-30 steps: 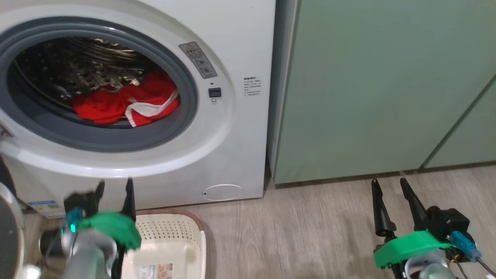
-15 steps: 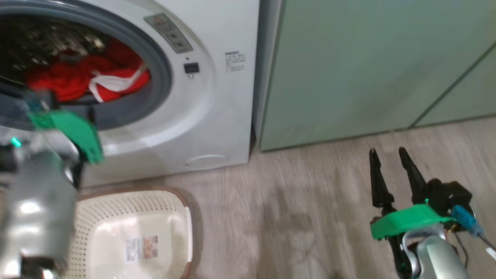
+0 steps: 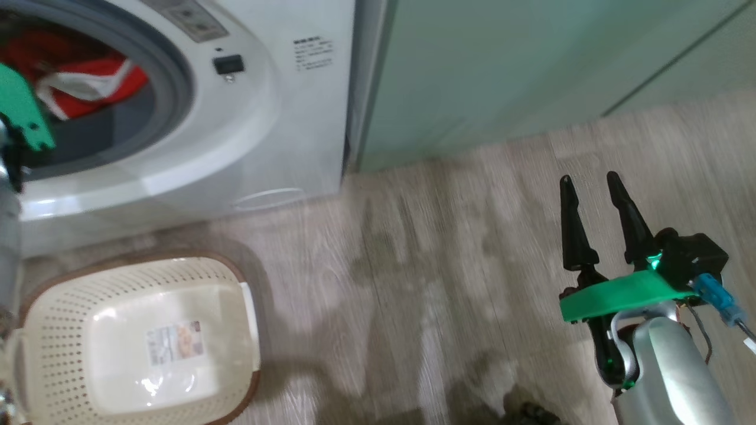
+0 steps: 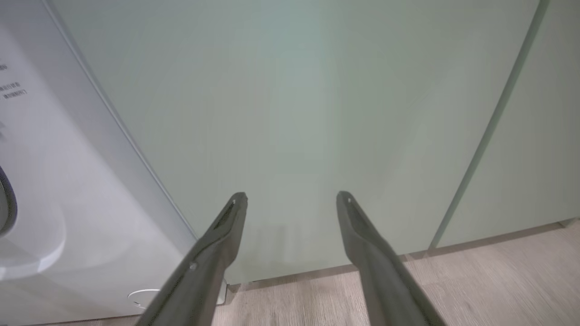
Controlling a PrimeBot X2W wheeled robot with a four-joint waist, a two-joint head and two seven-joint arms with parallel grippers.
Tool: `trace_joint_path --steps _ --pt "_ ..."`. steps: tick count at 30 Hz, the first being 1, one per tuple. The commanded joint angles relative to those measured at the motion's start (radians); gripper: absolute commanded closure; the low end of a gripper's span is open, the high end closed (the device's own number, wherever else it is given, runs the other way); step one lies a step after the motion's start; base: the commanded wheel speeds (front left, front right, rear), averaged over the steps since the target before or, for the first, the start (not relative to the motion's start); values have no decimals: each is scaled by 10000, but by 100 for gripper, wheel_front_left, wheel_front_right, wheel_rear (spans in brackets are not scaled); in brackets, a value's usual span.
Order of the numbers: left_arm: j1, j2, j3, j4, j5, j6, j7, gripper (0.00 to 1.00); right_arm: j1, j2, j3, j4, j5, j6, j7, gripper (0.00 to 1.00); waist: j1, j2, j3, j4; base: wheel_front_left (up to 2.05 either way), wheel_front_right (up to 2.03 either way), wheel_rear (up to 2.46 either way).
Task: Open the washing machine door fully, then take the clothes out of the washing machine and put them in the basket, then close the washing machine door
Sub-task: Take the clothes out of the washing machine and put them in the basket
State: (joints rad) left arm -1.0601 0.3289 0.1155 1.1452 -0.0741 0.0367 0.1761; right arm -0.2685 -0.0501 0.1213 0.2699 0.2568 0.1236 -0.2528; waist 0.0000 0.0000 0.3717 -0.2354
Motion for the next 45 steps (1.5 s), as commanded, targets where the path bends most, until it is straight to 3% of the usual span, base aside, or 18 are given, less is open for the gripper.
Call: trace_joint_path --steps 1,10,24,26,27,34,45 --pt "-618 727 6 -93 179 135 -38 0 -154 -1 195 -373 111 71 -90 0 0 0 496 -284 0 0 0" --pt "-1798 1639 -559 734 770 721 141 0 -460 -1 321 -598 122 71 -90 0 0 0 1435 -416 0 0 0" --pt "-1891 1965 -752 1334 709 1057 1057 0 -791 -1 332 -823 113 71 -90 0 0 0 2053 -390 0 0 0" --pt "-1863 1995 -796 1365 702 1055 1281 56 -829 -1 323 -854 115 71 -90 0 0 0 2129 -375 0 0 0" --pt "-1863 2006 -829 1372 707 1042 1295 97 -841 -1 317 -866 115 71 -90 0 0 0 2154 -368 0 0 0" --pt "-1654 1725 -929 1402 548 848 813 100 -767 -1 226 -787 147 71 -90 0 0 0 1897 -192 0 0 0" --pt "-549 923 -1051 1378 280 889 -1489 100 -341 -1 79 -506 75 71 -90 0 0 0 480 241 0 0 0"
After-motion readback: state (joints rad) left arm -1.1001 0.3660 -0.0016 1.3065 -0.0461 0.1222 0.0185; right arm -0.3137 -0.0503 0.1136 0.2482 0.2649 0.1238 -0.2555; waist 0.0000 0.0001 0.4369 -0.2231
